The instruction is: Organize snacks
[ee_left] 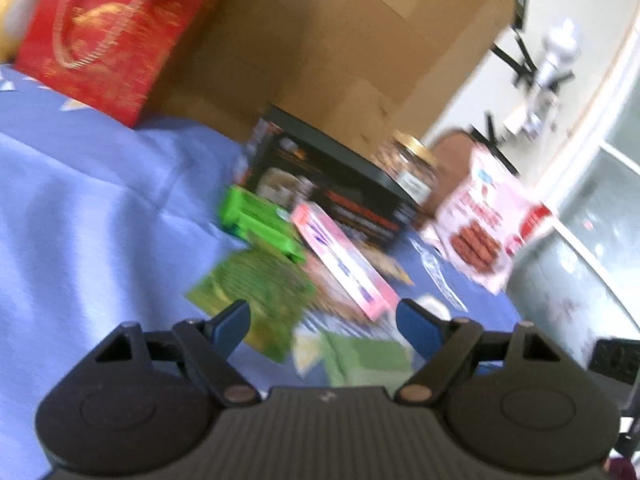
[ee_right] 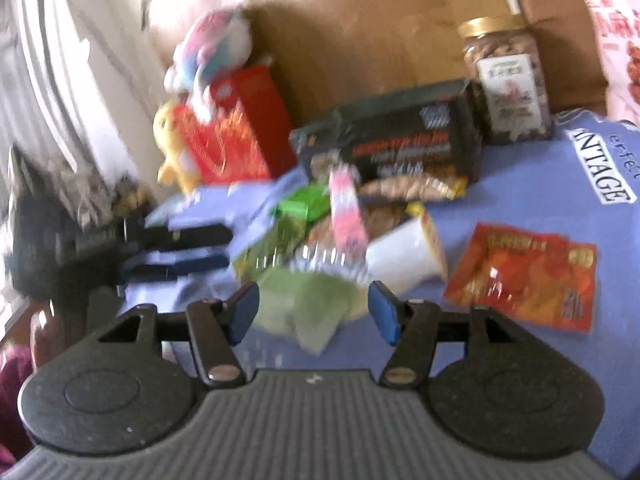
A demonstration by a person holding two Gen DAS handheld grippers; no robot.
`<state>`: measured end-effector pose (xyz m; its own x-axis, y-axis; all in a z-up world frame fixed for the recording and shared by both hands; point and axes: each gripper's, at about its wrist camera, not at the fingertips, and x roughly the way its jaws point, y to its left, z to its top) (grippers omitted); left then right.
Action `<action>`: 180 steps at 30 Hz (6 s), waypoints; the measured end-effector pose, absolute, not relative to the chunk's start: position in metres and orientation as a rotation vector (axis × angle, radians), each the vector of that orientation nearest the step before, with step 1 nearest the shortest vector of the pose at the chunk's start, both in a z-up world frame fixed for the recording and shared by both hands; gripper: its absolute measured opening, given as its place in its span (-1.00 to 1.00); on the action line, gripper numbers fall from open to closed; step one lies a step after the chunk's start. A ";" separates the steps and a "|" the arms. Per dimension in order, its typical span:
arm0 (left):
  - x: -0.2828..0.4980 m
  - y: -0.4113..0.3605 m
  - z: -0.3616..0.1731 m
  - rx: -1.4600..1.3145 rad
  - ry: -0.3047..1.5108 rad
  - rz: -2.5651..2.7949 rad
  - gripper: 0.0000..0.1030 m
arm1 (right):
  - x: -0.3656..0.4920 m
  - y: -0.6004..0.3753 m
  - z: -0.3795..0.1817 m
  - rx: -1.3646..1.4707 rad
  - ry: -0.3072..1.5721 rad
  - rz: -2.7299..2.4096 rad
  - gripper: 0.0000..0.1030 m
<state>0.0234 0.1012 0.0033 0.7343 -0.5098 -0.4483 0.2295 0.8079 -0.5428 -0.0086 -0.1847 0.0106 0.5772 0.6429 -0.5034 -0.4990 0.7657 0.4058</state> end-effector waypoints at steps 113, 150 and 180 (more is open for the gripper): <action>0.070 0.063 0.103 -0.211 0.510 -0.402 0.36 | 0.025 -0.161 0.060 -0.168 0.357 0.669 -0.64; 0.166 0.034 0.011 -0.466 0.843 -0.429 0.41 | 0.114 -0.262 -0.012 0.659 0.830 0.509 -0.31; 0.034 0.088 0.039 -0.427 0.614 -0.350 0.14 | 0.028 -0.169 0.024 0.337 0.626 0.871 -0.71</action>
